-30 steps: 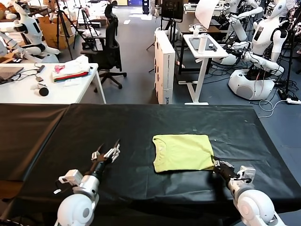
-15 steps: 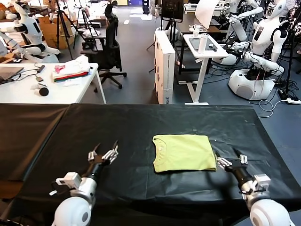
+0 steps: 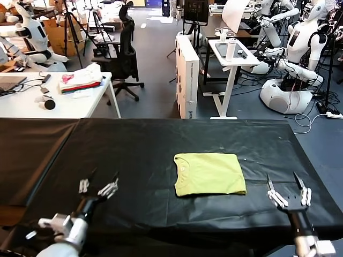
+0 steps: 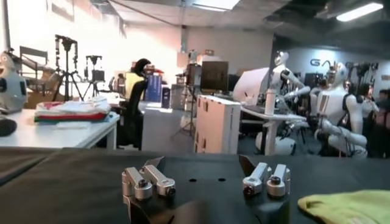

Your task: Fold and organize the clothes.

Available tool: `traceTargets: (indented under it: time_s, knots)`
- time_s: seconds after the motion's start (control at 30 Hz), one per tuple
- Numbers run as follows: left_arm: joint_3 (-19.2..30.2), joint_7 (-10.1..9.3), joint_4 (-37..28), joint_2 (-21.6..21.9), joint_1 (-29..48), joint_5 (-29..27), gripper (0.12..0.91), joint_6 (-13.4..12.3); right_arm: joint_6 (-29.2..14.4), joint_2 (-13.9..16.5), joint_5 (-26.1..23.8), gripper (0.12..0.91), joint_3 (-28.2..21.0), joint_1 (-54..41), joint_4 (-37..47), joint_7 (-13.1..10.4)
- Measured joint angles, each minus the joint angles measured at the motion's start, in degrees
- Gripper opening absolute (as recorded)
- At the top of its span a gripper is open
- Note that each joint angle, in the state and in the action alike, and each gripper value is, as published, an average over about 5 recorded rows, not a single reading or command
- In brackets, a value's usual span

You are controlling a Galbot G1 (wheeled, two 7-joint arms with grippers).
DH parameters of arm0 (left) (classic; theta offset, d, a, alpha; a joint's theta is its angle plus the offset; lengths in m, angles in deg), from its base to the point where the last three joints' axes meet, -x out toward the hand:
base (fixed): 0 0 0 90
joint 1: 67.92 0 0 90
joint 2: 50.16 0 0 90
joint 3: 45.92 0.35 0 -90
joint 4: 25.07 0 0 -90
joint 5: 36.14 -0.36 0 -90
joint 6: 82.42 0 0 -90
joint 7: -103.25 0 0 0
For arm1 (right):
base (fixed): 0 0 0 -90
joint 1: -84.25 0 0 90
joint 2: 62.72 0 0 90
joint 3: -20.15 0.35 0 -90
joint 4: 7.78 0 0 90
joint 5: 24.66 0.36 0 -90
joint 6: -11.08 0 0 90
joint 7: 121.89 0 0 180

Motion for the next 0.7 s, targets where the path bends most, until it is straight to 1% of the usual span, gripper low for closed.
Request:
traceTargets:
  time_s: [0.17,0.33,0.5,0.7]
  knots:
    - [-3.3,0.62,2.6,1.5,-8.0,0.7,0.907,-0.3,1.9,-1.0,-2.2,0.907,0.5,6.8,-2.4,-2.2]
    - [-5.8,0.2,4.7,1.8,-14.7,1.0,0.907,-0.6,4.8,-1.3,-1.6,0.907,0.8,12.3,-5.1,-3.5]
    - [-7.1,0.29,5.4,1.9,-18.8,1.0,0.907,-1.3,6.5,-1.3,-0.7,0.907,1.2,15.7,-6.7,-3.8]
    - [-7.3,0.34,5.5,2.2,-20.7,1.0,0.907,-1.3,8.0,-1.4,0.1,0.907,0.5,17.0,-7.3,-4.0]
